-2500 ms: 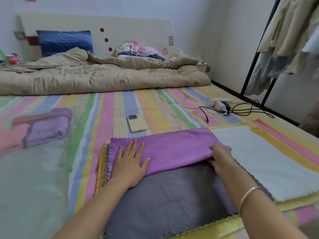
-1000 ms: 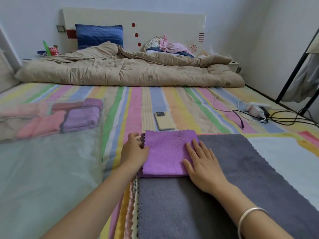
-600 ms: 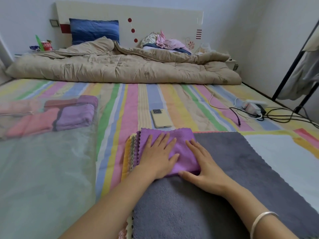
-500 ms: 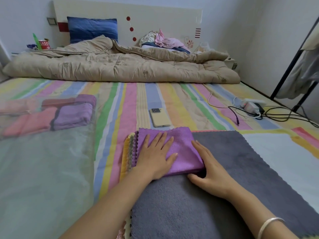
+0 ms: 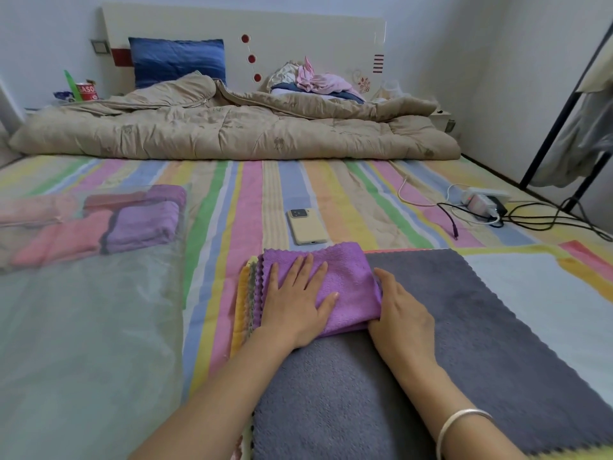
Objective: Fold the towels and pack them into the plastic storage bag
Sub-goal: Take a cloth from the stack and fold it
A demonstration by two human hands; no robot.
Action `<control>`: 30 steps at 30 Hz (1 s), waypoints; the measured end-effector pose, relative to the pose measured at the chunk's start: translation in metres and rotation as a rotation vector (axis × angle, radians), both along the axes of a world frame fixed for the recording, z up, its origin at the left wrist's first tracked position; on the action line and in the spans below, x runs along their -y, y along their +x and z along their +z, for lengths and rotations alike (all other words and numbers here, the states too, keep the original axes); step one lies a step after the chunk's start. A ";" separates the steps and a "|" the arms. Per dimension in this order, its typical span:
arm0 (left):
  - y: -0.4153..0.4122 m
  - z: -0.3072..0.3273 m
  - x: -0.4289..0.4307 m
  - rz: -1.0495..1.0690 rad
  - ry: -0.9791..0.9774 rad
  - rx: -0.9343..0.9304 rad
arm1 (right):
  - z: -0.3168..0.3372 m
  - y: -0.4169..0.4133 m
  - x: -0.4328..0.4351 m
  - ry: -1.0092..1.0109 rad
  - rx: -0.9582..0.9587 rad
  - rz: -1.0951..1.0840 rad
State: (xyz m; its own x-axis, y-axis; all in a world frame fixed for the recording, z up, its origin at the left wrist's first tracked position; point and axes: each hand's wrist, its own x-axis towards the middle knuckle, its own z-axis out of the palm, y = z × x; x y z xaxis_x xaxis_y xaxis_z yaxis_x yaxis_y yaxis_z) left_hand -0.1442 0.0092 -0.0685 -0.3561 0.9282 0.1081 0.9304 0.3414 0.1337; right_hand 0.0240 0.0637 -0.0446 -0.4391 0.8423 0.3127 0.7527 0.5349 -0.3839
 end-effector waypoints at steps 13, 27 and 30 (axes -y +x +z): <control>0.003 -0.006 0.003 0.003 0.028 -0.035 | -0.008 -0.002 -0.012 0.154 0.269 0.124; 0.003 -0.010 -0.001 0.010 0.008 -0.044 | -0.002 0.009 -0.013 -0.187 0.277 -0.035; 0.003 -0.008 0.001 0.018 -0.006 -0.065 | 0.001 -0.005 -0.003 -0.314 0.079 -0.013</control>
State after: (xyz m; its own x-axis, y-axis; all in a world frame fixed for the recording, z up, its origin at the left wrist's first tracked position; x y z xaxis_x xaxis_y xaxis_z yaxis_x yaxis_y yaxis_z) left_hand -0.1409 0.0085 -0.0767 -0.3651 0.9224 0.1265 0.9308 0.3586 0.0711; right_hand 0.0189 0.0671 -0.0440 -0.4402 0.8979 0.0019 0.7929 0.3897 -0.4684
